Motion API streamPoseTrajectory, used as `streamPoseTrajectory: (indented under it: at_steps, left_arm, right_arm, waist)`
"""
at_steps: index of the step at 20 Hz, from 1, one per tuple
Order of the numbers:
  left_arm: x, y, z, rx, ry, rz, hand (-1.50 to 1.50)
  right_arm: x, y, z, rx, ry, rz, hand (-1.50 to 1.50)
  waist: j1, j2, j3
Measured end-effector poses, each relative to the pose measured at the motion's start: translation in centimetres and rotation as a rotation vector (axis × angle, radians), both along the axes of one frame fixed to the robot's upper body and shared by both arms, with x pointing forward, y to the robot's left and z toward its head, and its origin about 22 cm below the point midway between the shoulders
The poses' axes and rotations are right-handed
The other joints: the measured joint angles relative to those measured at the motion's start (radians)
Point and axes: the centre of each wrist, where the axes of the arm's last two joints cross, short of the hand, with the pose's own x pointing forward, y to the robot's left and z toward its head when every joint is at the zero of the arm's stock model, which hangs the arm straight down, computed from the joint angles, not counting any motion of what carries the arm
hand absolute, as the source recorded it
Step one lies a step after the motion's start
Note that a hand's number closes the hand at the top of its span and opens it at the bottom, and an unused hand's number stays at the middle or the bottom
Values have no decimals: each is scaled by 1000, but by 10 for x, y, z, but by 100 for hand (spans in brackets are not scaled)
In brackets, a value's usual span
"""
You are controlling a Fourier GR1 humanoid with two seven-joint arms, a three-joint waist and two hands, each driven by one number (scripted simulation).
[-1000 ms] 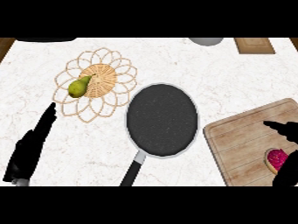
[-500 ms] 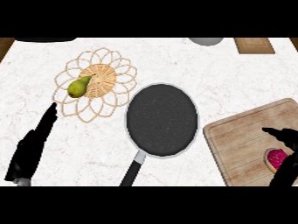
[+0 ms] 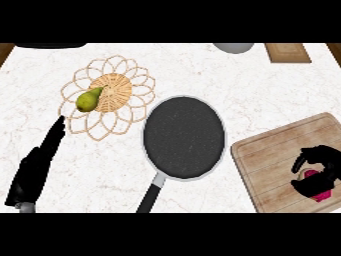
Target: Pick the cupcake from the cutting board and place it in the pan
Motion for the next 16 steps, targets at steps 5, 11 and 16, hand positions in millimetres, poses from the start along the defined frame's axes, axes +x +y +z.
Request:
streamPoseTrajectory:
  at_steps: [5,11,16]
  left_arm:
    - [3,0,-3,0,-7,-3,0]
    - [-2,6,-9,2,0,7,0]
    - [-8,5,-8,2,-1,20,0]
  right_arm:
    - [-1,-6,0,49,-29,-30,150]
    - [-38,19,-3,-32,-133,-32,150]
    - [-70,30,7,-223,-306,-47,150]
  waist:
    - [0,0,0]
    - [-7,0,6]
    - [-18,-2,11]
